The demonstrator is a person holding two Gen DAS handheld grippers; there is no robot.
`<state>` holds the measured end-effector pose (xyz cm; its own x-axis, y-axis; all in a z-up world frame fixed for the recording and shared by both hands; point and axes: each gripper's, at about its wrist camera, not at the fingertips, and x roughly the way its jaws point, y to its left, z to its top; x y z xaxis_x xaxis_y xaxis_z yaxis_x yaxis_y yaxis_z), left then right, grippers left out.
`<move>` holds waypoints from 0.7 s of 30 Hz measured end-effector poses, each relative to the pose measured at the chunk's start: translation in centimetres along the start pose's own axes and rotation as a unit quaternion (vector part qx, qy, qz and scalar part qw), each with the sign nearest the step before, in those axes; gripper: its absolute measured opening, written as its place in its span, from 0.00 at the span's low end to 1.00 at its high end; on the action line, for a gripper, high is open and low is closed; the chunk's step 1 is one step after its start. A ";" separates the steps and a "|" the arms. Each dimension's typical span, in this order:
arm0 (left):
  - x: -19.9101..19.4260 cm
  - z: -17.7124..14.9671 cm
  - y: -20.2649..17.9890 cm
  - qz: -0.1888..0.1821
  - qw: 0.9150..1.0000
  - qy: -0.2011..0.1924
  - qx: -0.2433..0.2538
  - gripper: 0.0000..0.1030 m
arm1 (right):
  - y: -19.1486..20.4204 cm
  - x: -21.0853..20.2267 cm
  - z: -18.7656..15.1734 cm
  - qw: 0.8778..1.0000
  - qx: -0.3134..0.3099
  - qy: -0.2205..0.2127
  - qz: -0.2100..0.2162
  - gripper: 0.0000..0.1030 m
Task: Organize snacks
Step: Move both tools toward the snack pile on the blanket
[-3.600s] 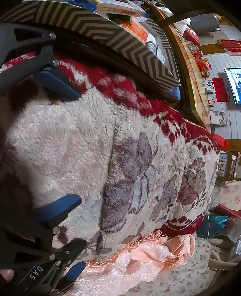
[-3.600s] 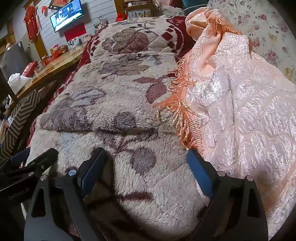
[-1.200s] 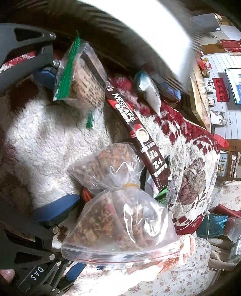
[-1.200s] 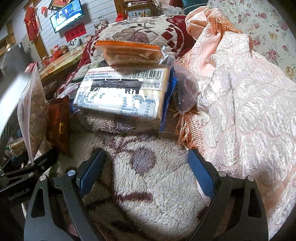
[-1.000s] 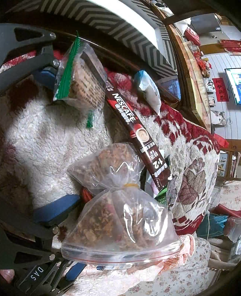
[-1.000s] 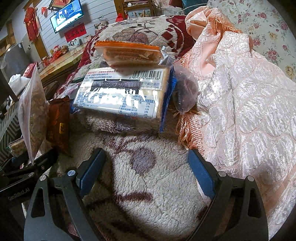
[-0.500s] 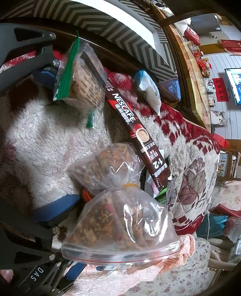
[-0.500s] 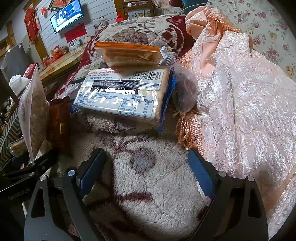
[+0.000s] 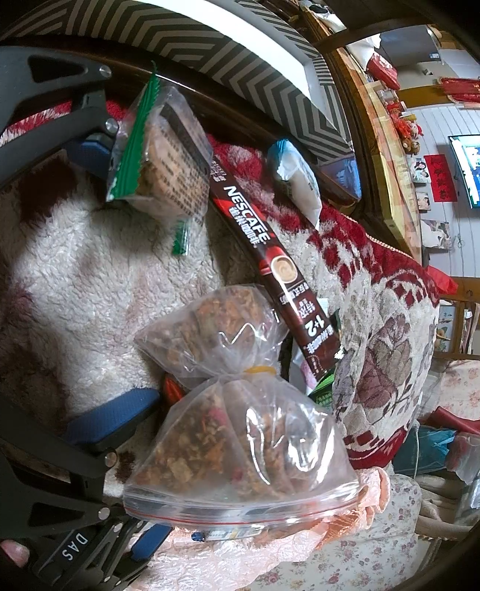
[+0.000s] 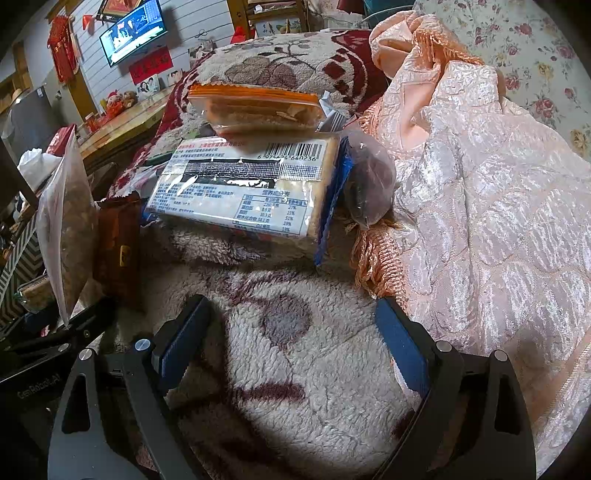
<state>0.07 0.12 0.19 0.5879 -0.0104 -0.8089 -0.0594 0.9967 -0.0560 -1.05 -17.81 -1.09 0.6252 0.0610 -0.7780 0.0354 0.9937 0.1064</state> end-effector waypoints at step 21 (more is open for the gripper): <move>-7.6 -1.1 1.5 -0.053 0.996 0.023 0.064 1.00 | 0.2 -3.9 -0.5 0.998 -0.017 0.045 0.047 0.89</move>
<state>-5.36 1.56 5.66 0.5482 -0.1172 -0.8281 0.1065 0.9919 -0.0698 -3.90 -17.84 1.63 0.5516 0.1613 -0.8184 -0.0477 0.9856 0.1621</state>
